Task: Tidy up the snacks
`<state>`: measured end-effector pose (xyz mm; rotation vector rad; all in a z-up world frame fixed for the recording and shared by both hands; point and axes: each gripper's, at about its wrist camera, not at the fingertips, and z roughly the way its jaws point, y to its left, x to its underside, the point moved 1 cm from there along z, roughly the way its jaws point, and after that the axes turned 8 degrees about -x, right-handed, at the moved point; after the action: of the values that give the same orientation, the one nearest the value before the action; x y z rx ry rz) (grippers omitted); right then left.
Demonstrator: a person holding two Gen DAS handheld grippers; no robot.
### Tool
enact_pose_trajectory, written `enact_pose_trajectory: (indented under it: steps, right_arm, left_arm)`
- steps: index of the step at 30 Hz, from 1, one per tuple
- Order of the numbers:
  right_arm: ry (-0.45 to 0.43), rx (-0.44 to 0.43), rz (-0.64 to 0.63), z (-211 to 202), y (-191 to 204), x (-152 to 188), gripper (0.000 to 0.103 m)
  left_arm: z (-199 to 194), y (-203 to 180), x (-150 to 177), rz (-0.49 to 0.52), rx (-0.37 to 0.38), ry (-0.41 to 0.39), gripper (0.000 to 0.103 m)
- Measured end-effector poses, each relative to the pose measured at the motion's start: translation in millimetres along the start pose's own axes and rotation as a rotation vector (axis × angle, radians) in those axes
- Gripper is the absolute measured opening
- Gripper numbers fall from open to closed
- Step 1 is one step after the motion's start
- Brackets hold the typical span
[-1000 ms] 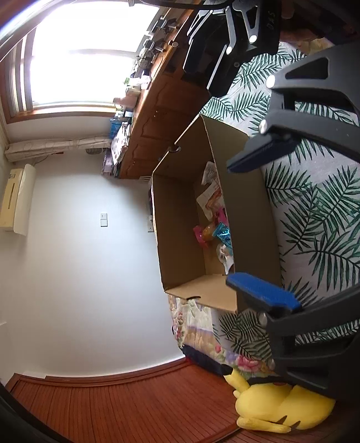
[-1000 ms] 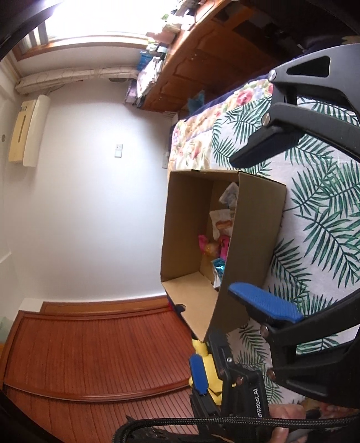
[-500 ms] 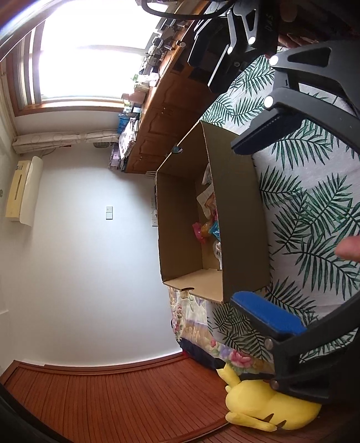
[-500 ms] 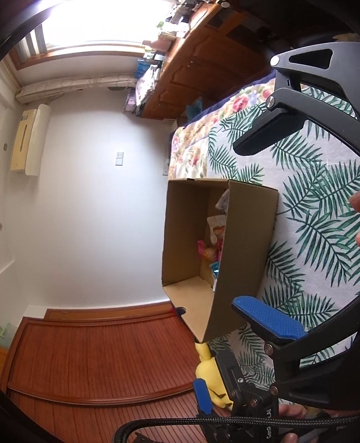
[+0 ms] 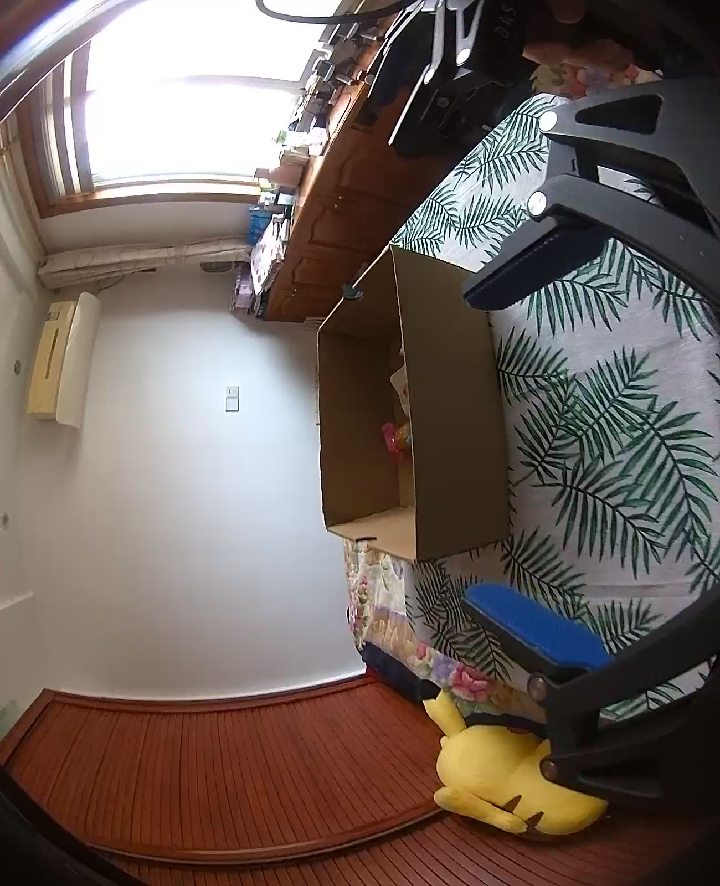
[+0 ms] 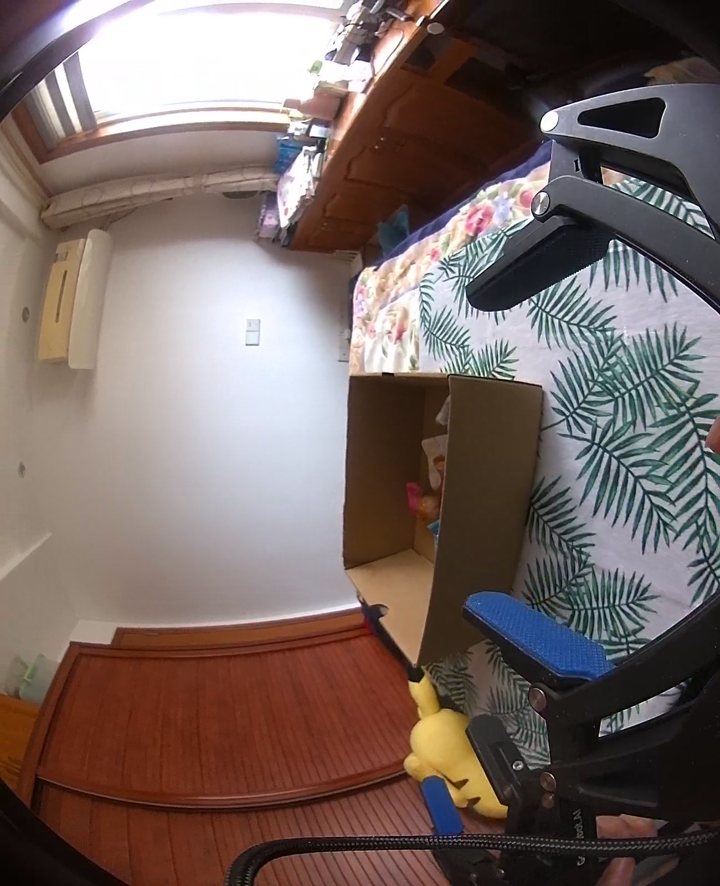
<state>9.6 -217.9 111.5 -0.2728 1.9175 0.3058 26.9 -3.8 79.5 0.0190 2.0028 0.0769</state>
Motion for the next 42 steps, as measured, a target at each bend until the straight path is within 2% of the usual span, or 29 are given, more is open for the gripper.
enact_pose_trajectory:
  steps: [6, 13, 42]
  right_arm:
    - [-0.009, 0.024, -0.010, -16.5, 4.2, 12.4, 0.103]
    - [0.000, 0.011, -0.008, -21.9, 7.3, 21.4, 0.103]
    - [0.000, 0.015, -0.007, -21.9, 7.9, 25.6, 0.103]
  left_arm:
    - [-13.7, 2.5, 9.1, 0.000, -0.016, -0.005, 0.100]
    - [-16.1, 3.4, 16.9, -0.005, -0.017, 0.002, 0.100]
    - [-12.5, 8.3, 20.4, -0.029, -0.010, 0.016, 0.100]
